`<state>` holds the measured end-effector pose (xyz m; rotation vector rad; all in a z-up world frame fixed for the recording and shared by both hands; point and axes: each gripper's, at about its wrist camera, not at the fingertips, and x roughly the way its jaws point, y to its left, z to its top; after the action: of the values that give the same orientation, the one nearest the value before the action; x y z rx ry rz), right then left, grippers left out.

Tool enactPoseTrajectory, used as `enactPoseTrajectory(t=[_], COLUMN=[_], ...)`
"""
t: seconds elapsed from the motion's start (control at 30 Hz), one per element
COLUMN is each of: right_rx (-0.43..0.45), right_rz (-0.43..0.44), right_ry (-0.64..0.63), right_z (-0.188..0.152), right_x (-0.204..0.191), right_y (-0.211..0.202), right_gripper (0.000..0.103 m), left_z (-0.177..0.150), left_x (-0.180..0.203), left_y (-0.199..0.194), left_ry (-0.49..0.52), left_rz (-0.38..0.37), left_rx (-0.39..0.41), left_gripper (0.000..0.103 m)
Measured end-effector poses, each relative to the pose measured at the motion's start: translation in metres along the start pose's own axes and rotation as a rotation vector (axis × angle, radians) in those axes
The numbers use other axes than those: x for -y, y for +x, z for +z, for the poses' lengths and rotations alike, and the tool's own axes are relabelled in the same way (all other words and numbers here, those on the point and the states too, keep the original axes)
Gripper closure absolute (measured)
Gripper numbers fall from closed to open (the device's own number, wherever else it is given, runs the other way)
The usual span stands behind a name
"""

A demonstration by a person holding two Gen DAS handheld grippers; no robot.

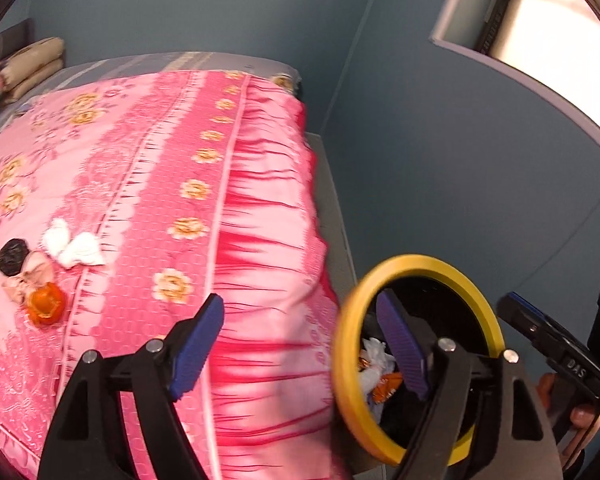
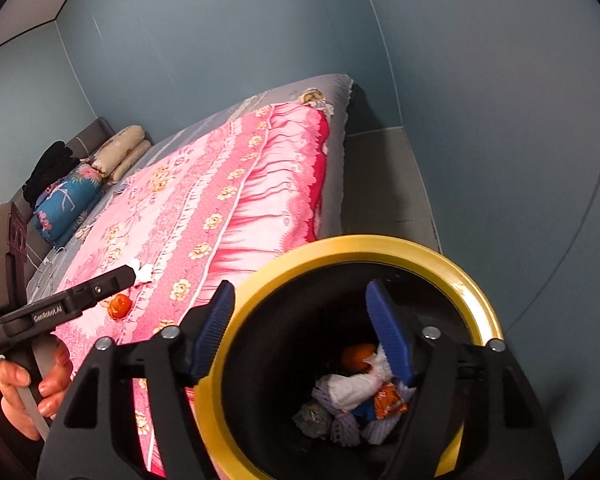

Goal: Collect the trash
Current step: 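Move both tools back to the pile toward the black bag and tissues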

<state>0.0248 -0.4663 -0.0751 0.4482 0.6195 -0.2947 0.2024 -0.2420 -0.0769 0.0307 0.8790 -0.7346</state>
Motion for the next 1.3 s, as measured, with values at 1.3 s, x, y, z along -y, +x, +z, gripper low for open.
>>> enactPoseTrajectory(t=[1.3], right_rx=[-0.119], right_rz=[0.233], right_ry=[-0.4], right_z=[0.001], right_x=[-0.245], right_y=[0.126], right_gripper=[0.023], left_z=[-0.012], left_x=[-0.289], left_y=[-0.061], left_ry=[-0.331], left_rz=[0.351], left_rx=[0.056], left_gripper=[0.025])
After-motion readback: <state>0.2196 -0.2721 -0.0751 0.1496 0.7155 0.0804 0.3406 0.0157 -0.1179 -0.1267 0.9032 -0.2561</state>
